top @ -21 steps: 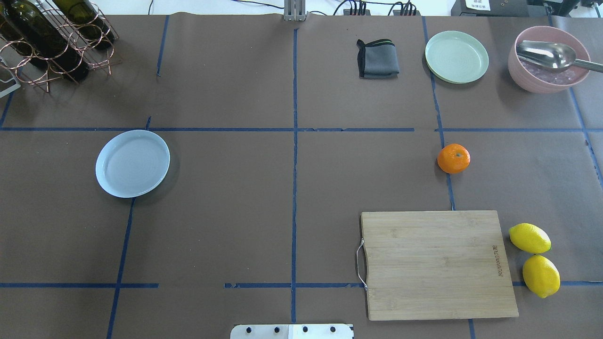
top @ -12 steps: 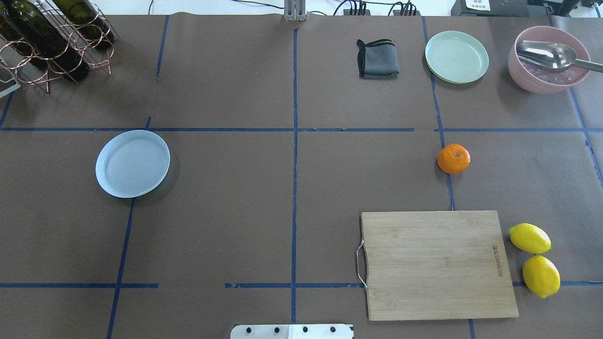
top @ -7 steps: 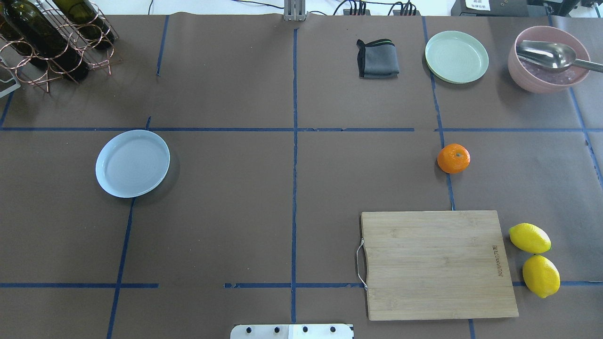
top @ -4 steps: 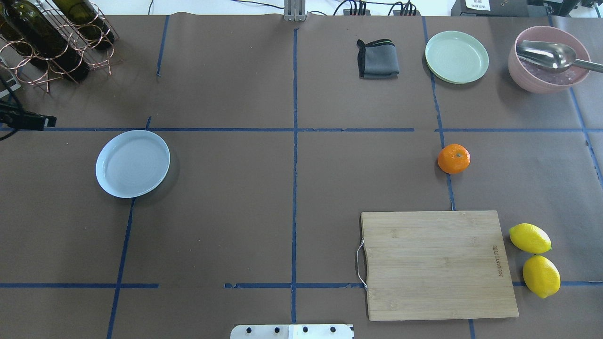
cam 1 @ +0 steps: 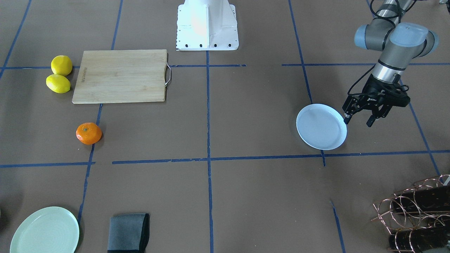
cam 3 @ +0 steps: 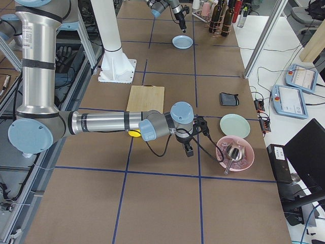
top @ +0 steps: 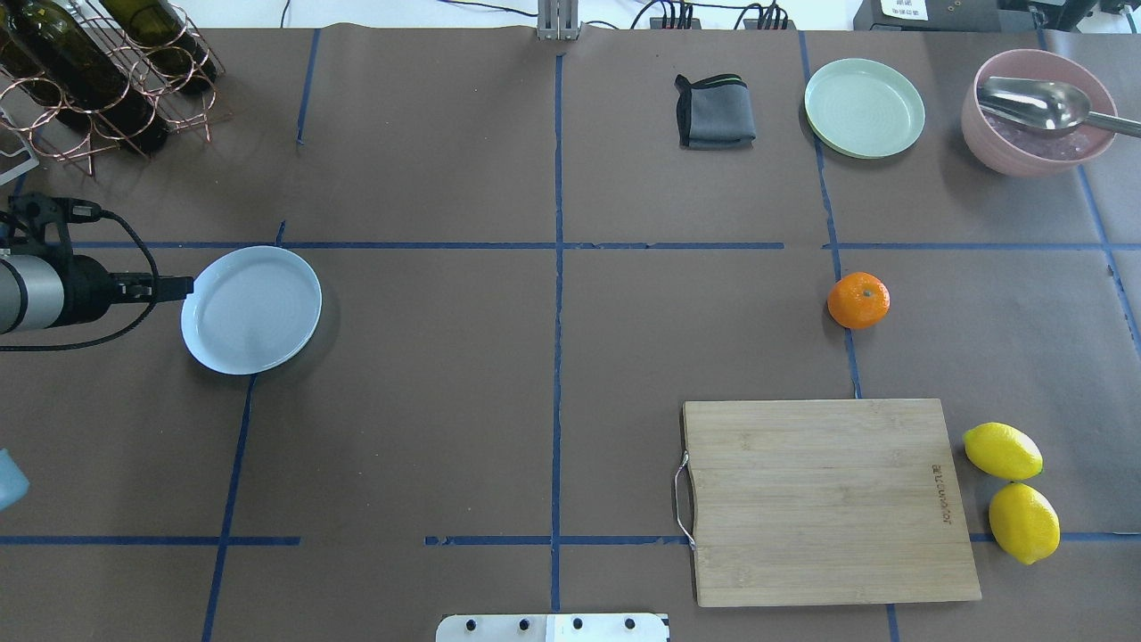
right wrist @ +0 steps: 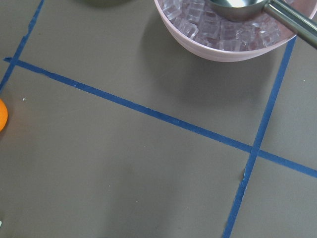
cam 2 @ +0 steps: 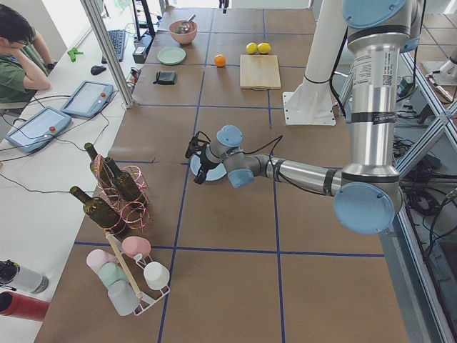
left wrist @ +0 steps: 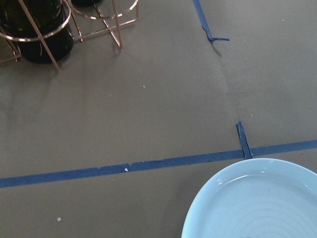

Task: Pick orange to plate
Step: 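Reach the left gripper to the light blue plate's rim and grip it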

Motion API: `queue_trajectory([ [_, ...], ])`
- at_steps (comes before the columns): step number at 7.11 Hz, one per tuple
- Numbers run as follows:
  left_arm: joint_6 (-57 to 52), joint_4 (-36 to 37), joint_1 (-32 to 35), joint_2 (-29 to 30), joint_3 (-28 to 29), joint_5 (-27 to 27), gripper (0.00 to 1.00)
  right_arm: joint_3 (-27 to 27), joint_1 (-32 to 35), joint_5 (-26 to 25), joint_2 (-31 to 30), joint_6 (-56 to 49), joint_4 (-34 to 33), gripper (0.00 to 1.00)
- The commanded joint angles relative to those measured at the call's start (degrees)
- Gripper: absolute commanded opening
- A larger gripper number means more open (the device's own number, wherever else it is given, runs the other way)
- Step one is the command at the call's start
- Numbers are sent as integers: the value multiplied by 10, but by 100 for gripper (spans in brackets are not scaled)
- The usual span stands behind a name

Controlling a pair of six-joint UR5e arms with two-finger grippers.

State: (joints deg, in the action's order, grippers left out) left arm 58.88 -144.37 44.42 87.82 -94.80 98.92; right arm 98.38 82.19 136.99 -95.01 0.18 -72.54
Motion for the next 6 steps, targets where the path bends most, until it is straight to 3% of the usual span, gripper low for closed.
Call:
queue_trajectory([
  [1,32,-2,-26,1,15,-26,59,0,1,0,0,0,0,100],
  [5,35,-1,-37,1,15,-35,25,-1,1,0,0,0,0,100],
  [6,35,-1,-40,1,15,-36,12,-2,1,0,0,0,0,100],
])
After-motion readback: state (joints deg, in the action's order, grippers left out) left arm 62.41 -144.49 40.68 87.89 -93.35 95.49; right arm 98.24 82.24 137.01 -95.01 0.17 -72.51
